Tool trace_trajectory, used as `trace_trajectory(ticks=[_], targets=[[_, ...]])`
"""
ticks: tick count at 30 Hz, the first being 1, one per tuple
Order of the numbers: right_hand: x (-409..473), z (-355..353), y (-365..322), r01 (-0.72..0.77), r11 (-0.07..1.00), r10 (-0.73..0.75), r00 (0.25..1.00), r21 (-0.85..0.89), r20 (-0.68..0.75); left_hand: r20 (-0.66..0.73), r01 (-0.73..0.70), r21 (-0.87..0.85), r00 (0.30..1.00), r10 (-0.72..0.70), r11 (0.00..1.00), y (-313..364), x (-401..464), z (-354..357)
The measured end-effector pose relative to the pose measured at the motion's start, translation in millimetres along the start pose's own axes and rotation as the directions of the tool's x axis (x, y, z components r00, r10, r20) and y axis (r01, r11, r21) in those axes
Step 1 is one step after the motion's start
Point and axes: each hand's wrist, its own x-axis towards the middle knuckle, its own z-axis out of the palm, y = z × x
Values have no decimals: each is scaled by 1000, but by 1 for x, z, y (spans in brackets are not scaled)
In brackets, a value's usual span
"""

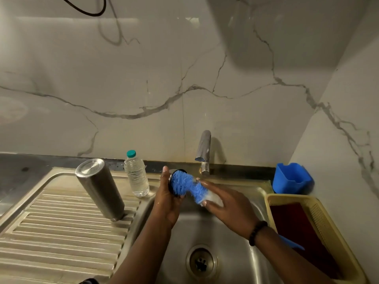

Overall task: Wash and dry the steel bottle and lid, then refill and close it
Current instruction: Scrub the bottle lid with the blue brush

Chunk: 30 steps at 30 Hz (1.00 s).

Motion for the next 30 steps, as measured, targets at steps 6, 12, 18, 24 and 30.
trace_trajectory(ticks=[6,12,18,24,30], targets=[[-11,12,-7,32,982,-11,994,189,-111,-108,30,-65,994,-37,997,-1,6,-10],[-10,28,-8,-25,995,41,985,96,-167,-18,-14,-2,1000,14,1000,-10,3,-8],[-14,42,-20,-13,986,43,984,168,-175,-25,-105,170,994,110,980,-1,6,-20],[-9,44,-12,-178,944,214,971,278,-108,47,-172,219,985,165,961,-3,-7,-24],[-7,50,-12,-203,928,254,958,311,-133,101,-138,11,985,136,990,-10,-5,-30]])
